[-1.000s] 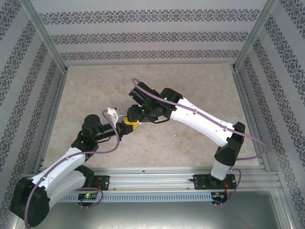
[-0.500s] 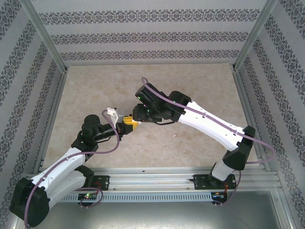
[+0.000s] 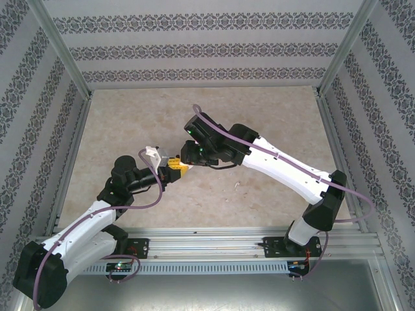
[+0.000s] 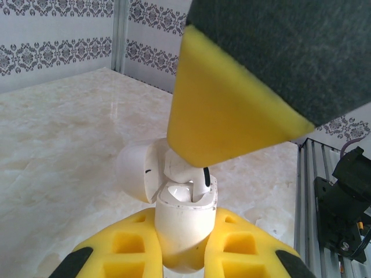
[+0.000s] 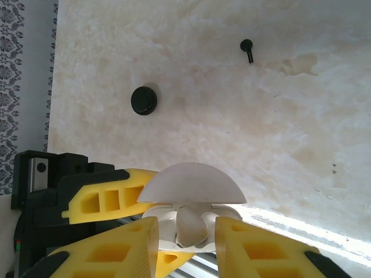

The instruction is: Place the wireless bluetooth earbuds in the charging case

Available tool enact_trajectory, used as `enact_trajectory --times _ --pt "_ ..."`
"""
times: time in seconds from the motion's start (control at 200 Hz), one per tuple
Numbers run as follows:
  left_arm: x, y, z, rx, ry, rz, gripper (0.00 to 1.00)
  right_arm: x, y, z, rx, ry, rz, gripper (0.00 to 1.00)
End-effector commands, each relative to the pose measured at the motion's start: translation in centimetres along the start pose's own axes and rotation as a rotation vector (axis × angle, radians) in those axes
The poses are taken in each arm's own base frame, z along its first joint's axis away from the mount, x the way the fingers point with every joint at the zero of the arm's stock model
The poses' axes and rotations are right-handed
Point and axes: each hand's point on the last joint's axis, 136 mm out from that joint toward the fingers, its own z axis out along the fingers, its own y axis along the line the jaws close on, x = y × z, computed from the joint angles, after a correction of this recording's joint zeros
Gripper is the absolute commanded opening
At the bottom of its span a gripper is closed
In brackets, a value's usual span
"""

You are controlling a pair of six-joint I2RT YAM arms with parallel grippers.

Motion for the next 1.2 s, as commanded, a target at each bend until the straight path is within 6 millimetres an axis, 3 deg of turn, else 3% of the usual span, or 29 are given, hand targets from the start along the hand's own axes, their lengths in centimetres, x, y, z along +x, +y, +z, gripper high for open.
enact_trajectory --times 0.0,0.599,0.929,1.194 --pt "-1.3 -1.0 -0.1 0.032 -0.044 0.056 0.0 0.1 -0.2 0.8 0.005 0.016 0.014 0.31" --pt "-1.4 -1.6 -0.1 0.07 -0.045 0.049 0.0 0.6 1.1 1.1 -0.016 0.047 -0.104 0.18" --pt "-1.4 -1.9 -0.1 0.087 -0.046 0.033 0.0 0.7 1.8 1.0 -0.048 0.049 -0.156 0.32" --pt "-1.2 -1.9 -0.1 0.091 -0.043 0.028 0.0 0.7 2.7 0.9 -0.067 0.055 -0.176 0.38"
